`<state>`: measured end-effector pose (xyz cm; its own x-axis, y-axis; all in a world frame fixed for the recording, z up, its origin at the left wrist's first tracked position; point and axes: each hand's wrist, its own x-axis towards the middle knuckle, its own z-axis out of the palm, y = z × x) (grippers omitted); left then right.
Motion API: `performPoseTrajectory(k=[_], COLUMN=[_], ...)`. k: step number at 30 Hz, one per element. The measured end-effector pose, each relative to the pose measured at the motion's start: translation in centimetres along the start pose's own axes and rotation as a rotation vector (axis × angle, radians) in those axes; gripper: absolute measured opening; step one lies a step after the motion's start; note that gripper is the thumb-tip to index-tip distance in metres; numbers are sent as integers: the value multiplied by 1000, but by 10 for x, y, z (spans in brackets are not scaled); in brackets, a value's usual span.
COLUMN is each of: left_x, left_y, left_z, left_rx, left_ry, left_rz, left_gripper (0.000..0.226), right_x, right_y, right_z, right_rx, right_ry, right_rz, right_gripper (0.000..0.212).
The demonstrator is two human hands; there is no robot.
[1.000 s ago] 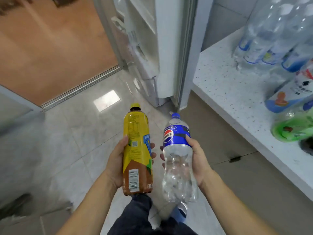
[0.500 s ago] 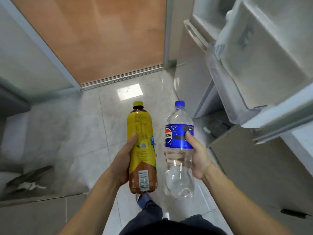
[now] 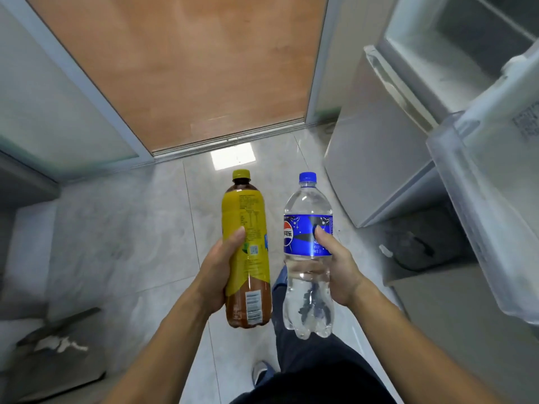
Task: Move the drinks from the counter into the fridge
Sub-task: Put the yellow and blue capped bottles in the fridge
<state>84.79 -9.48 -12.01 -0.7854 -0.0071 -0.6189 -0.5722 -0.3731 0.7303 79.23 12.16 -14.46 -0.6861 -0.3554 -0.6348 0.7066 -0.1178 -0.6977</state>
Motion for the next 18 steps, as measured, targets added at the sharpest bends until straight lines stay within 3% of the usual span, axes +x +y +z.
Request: performPoseTrajectory(k=[9,18], left_x=[147,288], left_y=[139,246], left_z=[21,60], left_rx=[105,178], left_ry=[-21,-140], left_rz=[54,40], left_gripper=[57,55], right_x=[132,221], right_y=[-139,-242], right_z=[-4,-30], right_rx=[82,151], right_ry=[-2,229], right_rz=[-91,-218], right_gripper=[57,72])
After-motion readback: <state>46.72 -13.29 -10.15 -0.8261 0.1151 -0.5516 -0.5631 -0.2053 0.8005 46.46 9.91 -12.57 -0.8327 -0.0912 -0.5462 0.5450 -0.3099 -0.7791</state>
